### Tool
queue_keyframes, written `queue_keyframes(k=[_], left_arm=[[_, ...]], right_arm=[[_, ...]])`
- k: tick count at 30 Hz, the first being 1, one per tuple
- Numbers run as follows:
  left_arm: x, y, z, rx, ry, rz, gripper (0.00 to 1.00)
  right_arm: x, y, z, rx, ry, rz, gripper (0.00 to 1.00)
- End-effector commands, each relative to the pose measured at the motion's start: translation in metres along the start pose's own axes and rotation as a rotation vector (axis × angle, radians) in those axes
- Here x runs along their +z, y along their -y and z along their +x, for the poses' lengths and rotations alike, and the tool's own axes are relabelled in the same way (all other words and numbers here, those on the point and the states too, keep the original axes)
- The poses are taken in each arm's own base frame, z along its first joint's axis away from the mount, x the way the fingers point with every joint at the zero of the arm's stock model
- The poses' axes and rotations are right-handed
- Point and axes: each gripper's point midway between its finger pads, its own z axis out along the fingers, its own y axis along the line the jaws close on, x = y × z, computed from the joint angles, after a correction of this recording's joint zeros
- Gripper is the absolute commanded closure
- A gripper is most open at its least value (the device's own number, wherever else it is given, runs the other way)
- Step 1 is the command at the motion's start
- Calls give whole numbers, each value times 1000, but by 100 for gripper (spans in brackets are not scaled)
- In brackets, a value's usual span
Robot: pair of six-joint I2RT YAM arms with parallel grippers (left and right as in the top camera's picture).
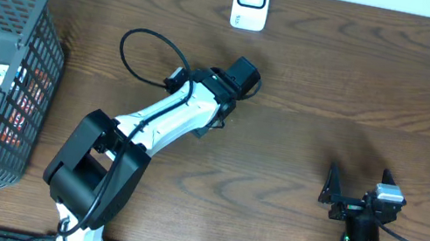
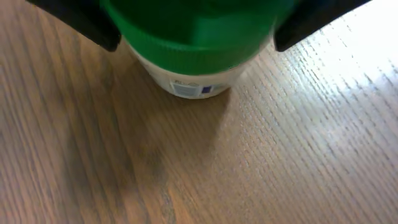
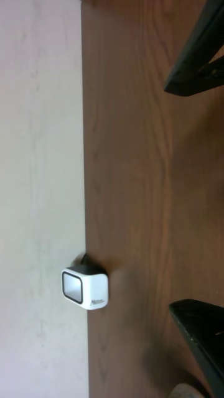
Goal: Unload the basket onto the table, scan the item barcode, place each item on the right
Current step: 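Lift the jar out and carry it toward the barcode scanner, then set the jar down on the table in front of the scanner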
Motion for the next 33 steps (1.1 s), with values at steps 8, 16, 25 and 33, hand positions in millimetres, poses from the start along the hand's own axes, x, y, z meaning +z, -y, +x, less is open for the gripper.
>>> queue_keyframes(k=[8, 16, 25, 33], left_arm=[[-3, 8, 14, 96, 10, 18, 4], [-37, 72, 63, 631, -101, 315, 3], [-62, 64, 73, 756, -142, 338, 3], [-131, 63, 77, 1108, -171, 551, 3]], right_arm=[[0, -1, 1, 13, -2, -5, 1], [0, -1, 1, 13, -2, -5, 1], [0, -1, 1, 13, -3, -5, 1], [0, -1, 1, 13, -2, -4, 1]])
